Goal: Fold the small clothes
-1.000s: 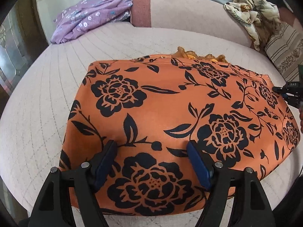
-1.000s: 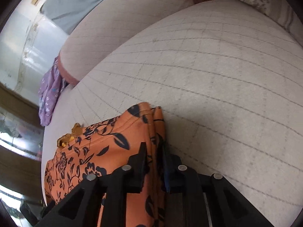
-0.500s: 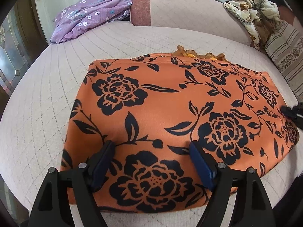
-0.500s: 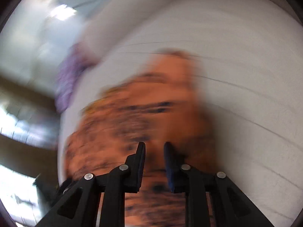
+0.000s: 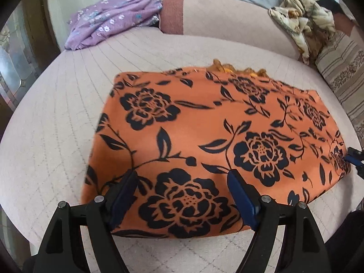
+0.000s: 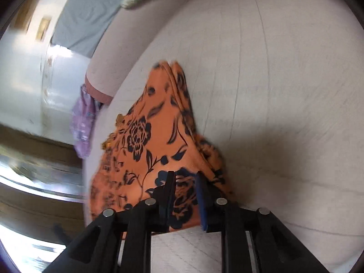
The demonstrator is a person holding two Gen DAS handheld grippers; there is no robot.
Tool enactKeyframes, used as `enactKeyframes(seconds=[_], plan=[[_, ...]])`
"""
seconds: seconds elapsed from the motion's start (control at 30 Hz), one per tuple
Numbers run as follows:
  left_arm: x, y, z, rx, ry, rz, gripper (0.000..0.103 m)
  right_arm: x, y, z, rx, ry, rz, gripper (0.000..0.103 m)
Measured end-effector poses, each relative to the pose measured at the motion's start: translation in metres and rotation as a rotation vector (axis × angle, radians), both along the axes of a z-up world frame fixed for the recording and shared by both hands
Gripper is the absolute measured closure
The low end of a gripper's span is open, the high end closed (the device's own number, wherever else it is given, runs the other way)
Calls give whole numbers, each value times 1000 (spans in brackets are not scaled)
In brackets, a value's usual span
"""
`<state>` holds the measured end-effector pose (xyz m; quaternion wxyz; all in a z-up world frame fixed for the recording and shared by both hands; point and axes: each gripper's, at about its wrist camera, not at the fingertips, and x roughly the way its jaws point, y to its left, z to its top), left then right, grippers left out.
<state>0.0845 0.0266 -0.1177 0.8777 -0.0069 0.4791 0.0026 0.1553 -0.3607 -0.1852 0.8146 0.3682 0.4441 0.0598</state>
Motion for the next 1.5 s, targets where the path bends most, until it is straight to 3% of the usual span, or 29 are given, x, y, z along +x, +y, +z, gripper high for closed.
enactKeyframes(seconds=[0.07, 0.1, 0.13, 0.2, 0.23, 0.27, 0.4, 0.57, 0.7, 0.77, 0.83, 0.9, 0.93, 1.0, 1.07, 1.17, 1.27, 1.33, 1.37, 1.43, 1.5], plan=[[0, 2, 4, -16, -13, 14, 22, -8, 7, 18, 17, -53, 41, 52], [0, 2, 4, -22, -15, 18, 22, -11, 13, 20, 46, -75, 69, 24], [0, 2, 3, -27, -11, 18, 22, -15, 18, 20, 51, -85, 89, 21], [0, 0, 1, -27, -1, 9, 22, -11, 26, 6, -25, -23, 108, 29], [-2, -1, 1, -24, -2, 1, 22, -11, 19, -6, 9, 14, 77, 39], [-3, -1, 2, -20, -8, -5, 22, -15, 13, -5, 41, 12, 31, 40], [-5, 4, 6, -30, -27, 13, 22, -25, 13, 20, -31, -25, 2, 37], [-3, 3, 5, -49, -34, 10, 22, -28, 13, 27, -17, -36, -10, 36], [-1, 0, -3, -46, -17, 4, 22, -3, 18, 42, 98, -113, 50, 36], [0, -1, -6, -51, -6, 7, 22, 23, 25, 38, 155, -109, 106, 34], [-1, -1, -7, -44, -5, 6, 22, 53, 27, 18, 172, -47, 113, 31], [-2, 1, -5, -37, -7, 3, 22, 69, 14, -3, 125, 15, 40, 36], [-4, 3, -3, -31, -16, 3, 22, 70, 4, -7, 177, 4, -18, 36], [-5, 7, -1, -23, -33, 13, 22, 65, 2, 4, 160, -16, -61, 34], [-2, 10, -3, -29, -23, 28, 22, 63, 11, 22, 93, -57, -19, 33], [1, 7, -8, -40, -13, 31, 22, 74, 25, 35, 119, -93, 70, 33], [0, 0, -12, -13, -8, 3, 22, 105, 33, 20, 217, -54, 142, 31], [-1, -1, -11, 5, -8, -11, 22, 130, 32, 5, 213, -24, 155, 32], [-1, 1, -10, 6, -10, -10, 22, 139, 24, -4, 175, -3, 110, 33], [-2, 6, -7, 6, -17, 0, 22, 140, 0, -16, 265, -5, -28, 35], [-2, 11, -7, 4, -19, 18, 22, 137, -4, -3, 206, -32, -78, 33]])
